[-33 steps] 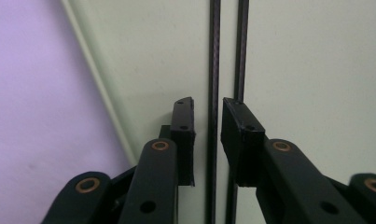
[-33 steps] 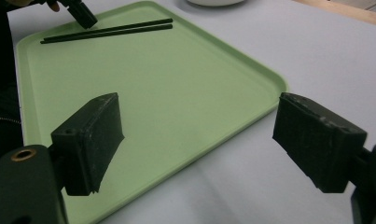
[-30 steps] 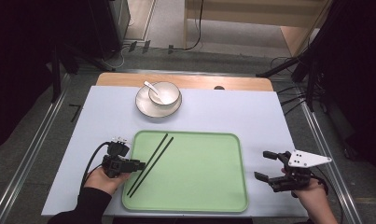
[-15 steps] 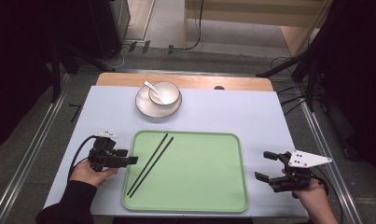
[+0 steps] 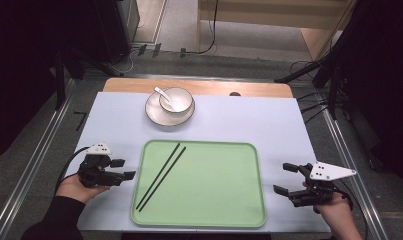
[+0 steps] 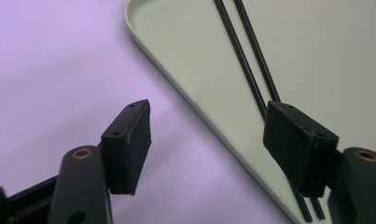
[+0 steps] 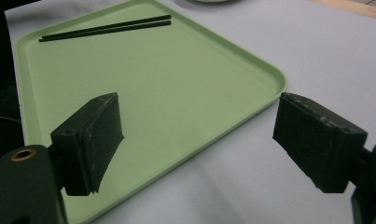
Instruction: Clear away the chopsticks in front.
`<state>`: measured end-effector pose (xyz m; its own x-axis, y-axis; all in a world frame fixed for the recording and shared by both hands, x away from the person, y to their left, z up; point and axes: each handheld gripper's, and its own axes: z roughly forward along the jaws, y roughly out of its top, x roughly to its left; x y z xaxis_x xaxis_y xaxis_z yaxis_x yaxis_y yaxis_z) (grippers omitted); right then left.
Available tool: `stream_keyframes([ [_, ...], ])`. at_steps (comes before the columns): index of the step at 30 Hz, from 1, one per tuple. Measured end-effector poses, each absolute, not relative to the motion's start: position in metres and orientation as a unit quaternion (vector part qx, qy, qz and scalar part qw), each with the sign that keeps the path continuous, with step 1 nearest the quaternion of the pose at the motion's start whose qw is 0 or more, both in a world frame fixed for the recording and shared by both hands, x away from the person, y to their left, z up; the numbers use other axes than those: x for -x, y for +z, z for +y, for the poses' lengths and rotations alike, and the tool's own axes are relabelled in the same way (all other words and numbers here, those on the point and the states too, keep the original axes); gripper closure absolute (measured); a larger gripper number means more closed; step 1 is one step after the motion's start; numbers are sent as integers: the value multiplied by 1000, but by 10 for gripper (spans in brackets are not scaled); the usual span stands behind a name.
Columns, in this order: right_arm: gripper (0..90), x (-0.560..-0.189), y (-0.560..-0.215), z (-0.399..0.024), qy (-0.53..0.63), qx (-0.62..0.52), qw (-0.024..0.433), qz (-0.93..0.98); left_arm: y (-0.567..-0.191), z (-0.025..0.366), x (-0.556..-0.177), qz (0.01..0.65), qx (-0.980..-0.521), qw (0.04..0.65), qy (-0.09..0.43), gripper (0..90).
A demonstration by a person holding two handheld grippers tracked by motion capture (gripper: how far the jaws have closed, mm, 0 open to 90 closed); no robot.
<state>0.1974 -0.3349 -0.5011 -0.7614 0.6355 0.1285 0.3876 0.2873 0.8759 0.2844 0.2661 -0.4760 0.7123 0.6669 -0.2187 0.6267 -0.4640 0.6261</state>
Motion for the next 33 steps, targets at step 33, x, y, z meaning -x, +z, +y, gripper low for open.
stream_keyframes([
  [33,162,-196,-500,-337,508,-326,129,787,-477,313,-273,406,-834,368,57,289],
])
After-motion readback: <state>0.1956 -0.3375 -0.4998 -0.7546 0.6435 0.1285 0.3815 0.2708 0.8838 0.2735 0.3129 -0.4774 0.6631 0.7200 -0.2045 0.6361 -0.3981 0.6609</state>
